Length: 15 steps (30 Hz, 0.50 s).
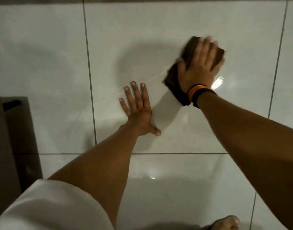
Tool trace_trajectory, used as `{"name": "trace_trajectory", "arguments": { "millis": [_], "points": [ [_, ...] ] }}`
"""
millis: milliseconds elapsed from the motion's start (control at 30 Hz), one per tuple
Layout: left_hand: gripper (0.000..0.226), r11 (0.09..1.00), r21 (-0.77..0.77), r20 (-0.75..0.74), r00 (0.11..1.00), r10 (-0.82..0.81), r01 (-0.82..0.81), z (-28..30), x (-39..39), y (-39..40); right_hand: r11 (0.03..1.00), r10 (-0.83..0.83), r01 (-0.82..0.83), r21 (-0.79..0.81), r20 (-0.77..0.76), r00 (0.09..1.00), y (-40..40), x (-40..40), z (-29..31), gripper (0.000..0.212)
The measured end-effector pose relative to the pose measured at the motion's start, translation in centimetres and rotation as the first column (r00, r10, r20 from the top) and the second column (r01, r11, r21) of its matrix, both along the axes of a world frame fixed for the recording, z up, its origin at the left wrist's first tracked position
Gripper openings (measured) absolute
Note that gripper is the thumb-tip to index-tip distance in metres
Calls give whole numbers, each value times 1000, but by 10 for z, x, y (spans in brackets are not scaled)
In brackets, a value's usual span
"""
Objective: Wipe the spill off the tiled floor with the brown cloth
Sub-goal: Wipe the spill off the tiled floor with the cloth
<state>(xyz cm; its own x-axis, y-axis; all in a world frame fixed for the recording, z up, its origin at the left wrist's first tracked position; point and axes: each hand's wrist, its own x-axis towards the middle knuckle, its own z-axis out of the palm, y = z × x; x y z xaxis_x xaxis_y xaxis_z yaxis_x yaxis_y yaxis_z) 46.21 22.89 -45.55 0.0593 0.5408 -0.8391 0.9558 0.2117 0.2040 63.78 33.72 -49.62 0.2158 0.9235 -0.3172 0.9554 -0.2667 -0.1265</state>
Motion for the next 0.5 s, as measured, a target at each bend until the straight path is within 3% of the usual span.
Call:
{"name": "trace_trajectory", "arguments": {
  "millis": [33, 100, 167, 200, 333, 433, 500],
  "points": [
    [186, 1000, 2, -5, 1000, -4, 4, 0, 1, 1, 989, 146, -146, 21, -3, 989, -6, -13, 0, 84],
    [186, 1000, -1, -9, 1000, 1, -1, 2, 2, 2, 882, 471, -471, 22, -11, 882, -41, -21, 3, 79],
    [187, 1000, -9, -8, 1000, 1, -1, 1, 3, 2, 786, 617, -618, -23, -33, 786, -90, 0, 8, 79],
    [187, 1000, -12, -7, 1000, 2, -2, 0, 3, 2, 779, 624, -625, -49, -41, 780, -111, 18, 8, 80],
    [188, 1000, -16, -24, 1000, -10, 9, -5, -2, -1, 913, 401, -402, -72, -32, 915, -120, 69, 6, 80],
    [189, 1000, 12, -4, 1000, -10, 10, -7, -1, -3, 998, 36, -36, -41, 4, 999, -67, 37, 3, 83],
    [188, 999, 30, -1, 1000, -14, 14, -9, -2, -4, 1000, -11, 11, -24, -8, 1000, -35, 5, 1, 85]
  ]
}}
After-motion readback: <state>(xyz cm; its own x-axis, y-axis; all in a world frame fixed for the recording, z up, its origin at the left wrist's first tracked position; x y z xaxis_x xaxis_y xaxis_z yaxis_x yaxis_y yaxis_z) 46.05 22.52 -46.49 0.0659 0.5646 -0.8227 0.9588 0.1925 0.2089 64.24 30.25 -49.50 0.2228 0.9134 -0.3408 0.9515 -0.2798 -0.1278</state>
